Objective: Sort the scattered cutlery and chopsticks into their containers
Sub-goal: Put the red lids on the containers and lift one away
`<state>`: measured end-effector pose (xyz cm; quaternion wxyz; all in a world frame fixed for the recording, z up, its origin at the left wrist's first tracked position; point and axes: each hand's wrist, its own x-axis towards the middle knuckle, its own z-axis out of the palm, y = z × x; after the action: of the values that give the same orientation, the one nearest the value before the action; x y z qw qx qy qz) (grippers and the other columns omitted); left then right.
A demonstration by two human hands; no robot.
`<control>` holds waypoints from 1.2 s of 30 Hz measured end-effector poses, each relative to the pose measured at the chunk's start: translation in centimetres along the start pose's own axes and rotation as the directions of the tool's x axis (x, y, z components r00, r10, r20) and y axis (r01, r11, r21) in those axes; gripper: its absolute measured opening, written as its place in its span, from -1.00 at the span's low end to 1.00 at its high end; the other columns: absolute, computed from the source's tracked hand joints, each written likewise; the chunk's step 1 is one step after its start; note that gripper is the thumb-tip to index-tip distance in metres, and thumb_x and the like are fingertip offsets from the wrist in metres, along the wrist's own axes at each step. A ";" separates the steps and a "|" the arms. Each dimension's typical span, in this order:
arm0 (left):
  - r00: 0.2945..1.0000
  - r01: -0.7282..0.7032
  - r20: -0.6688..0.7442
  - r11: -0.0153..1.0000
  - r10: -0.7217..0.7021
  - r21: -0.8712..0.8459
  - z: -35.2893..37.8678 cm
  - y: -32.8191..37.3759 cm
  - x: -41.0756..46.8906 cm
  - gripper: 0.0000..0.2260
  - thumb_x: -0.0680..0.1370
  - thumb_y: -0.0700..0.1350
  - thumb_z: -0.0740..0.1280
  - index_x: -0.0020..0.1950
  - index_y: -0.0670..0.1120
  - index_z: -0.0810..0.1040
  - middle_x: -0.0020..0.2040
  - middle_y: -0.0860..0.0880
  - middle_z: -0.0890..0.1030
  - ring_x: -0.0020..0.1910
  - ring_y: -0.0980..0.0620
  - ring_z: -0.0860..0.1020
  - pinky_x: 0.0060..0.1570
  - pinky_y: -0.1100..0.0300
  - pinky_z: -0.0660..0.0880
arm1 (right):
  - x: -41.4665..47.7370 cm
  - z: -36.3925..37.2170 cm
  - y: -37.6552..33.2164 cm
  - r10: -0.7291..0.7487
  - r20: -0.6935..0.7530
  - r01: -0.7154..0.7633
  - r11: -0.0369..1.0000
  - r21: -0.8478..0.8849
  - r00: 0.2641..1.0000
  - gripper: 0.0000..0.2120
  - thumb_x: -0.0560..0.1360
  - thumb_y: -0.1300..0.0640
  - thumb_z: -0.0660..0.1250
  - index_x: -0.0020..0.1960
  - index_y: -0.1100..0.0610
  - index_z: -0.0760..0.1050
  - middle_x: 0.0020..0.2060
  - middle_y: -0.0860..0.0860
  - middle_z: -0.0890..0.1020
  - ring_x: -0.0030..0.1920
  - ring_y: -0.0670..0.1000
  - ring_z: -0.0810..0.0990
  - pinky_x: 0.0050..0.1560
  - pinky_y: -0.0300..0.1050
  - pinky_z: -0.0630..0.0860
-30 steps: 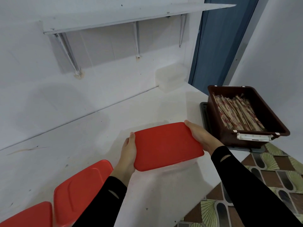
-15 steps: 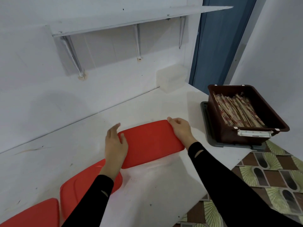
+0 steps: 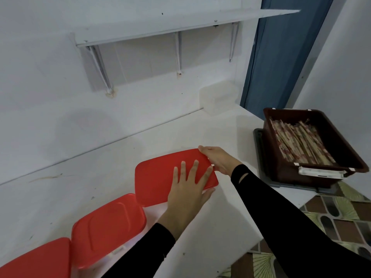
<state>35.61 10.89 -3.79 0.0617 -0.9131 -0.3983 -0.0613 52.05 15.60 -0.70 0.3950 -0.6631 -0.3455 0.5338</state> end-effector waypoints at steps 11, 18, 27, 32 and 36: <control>0.999 0.022 -0.043 0.994 -0.017 0.106 1.2 -0.1 0.6 -0.50 0.62 0.22 -0.03 0.56 0.15 0.15 0.53 0.00 0.29 0.49 -0.16 0.29 0.35 -0.31 0.26 | -1.8 -4.9 -2.8 -0.083 0.279 0.210 0.862 -0.462 0.957 -0.61 0.68 0.04 0.12 0.48 0.05 0.34 0.40 -0.05 0.44 0.39 -0.02 0.40 0.26 -0.21 0.34; 0.900 -0.135 -0.434 0.929 -0.030 -0.344 0.7 7.2 5.8 -0.80 0.55 0.02 0.31 0.07 0.01 0.66 0.16 0.07 0.61 0.23 0.03 0.54 0.17 0.13 0.47 | -3.3 -18.5 -1.5 -0.438 0.051 0.382 0.715 -0.586 0.898 -0.72 0.64 0.16 0.18 0.27 0.06 0.55 0.25 -0.06 0.56 0.32 -0.08 0.46 0.31 -0.25 0.31; 0.926 0.372 0.151 0.772 -0.346 -0.515 7.2 17.9 15.3 -0.55 0.58 0.06 0.21 0.44 -0.06 0.41 0.39 -0.06 0.44 0.36 -0.13 0.36 0.31 0.11 0.28 | -5.7 -34.7 4.0 -0.332 -0.486 -0.029 0.802 -0.597 0.808 -0.55 0.51 0.08 0.33 0.36 0.15 0.39 0.25 0.22 0.49 0.26 0.26 0.47 0.35 0.18 0.38; 0.904 0.428 0.212 0.789 -0.372 -0.441 8.6 19.8 16.6 -0.50 0.51 -0.09 0.32 0.45 -0.08 0.39 0.43 -0.09 0.39 0.39 -0.18 0.28 0.32 0.08 0.30 | -5.6 -36.4 5.9 -0.104 -0.433 -0.035 0.953 -0.301 0.896 -0.84 0.62 0.17 0.11 0.09 0.17 0.45 -0.01 0.15 0.60 -0.02 0.14 0.57 0.00 -0.04 0.51; 0.859 0.468 0.221 0.531 -0.462 -0.706 7.6 19.2 17.4 -0.62 0.43 -0.32 0.34 0.24 -0.20 0.49 0.20 -0.26 0.53 0.11 -0.21 0.56 0.12 -0.03 0.53 | -5.3 -36.4 5.5 -0.143 -0.473 -0.005 0.955 -0.297 0.869 -0.79 0.60 0.15 0.12 0.05 0.23 0.48 -0.06 0.19 0.61 -0.10 0.16 0.57 -0.17 -0.10 0.46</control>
<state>61.91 11.70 -9.73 -0.3333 -0.7182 -0.5666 -0.2280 86.91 2.86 0.98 0.3873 -0.8139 -0.3322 0.2777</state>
